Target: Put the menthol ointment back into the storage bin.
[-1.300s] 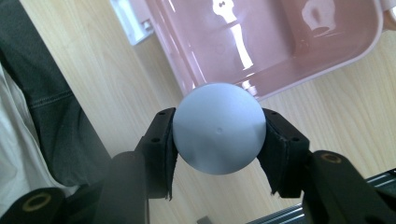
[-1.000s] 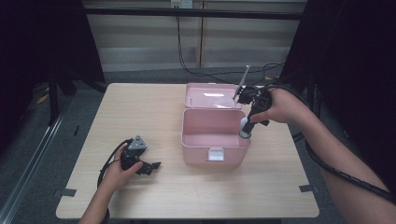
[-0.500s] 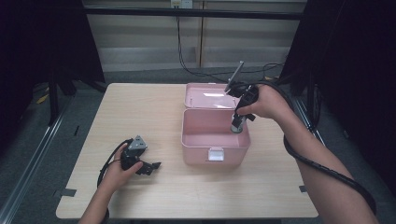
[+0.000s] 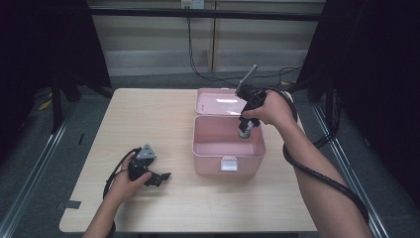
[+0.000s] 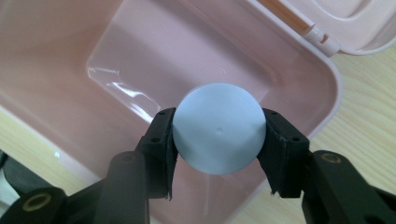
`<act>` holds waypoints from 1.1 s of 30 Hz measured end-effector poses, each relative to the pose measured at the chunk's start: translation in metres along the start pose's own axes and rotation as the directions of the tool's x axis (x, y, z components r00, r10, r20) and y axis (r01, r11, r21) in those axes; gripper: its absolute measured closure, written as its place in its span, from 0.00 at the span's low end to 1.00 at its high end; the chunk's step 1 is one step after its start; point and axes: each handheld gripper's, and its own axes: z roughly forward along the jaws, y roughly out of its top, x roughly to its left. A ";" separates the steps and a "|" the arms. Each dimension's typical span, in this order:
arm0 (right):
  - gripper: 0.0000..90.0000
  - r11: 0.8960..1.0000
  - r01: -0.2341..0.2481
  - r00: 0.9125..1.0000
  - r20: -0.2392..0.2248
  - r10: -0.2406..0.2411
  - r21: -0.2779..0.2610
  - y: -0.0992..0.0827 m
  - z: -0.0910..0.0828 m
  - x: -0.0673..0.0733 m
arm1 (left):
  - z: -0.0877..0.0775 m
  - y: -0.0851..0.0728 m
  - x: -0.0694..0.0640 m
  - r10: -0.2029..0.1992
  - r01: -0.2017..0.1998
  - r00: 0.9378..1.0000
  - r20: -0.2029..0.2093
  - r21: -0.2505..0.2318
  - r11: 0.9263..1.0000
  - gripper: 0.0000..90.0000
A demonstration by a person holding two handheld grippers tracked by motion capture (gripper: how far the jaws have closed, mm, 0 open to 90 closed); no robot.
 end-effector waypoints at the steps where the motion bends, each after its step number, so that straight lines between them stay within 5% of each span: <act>1: 0.56 1.000 -0.009 1.000 0.001 0.009 -0.004 0.001 0.001 0.000 | 0.000 0.000 0.000 0.000 0.000 1.000 0.000 0.000 1.000 0.05; 20: 0.56 0.978 -0.205 0.979 0.012 0.206 -0.026 0.011 0.026 -0.004 | 0.000 0.000 0.000 0.000 0.000 1.000 0.000 0.000 1.000 0.05; 33: 0.56 0.971 -0.235 0.971 0.041 0.237 -0.040 0.015 0.047 -0.006 | 0.000 0.000 0.000 0.005 -0.005 1.000 0.000 0.006 1.000 0.05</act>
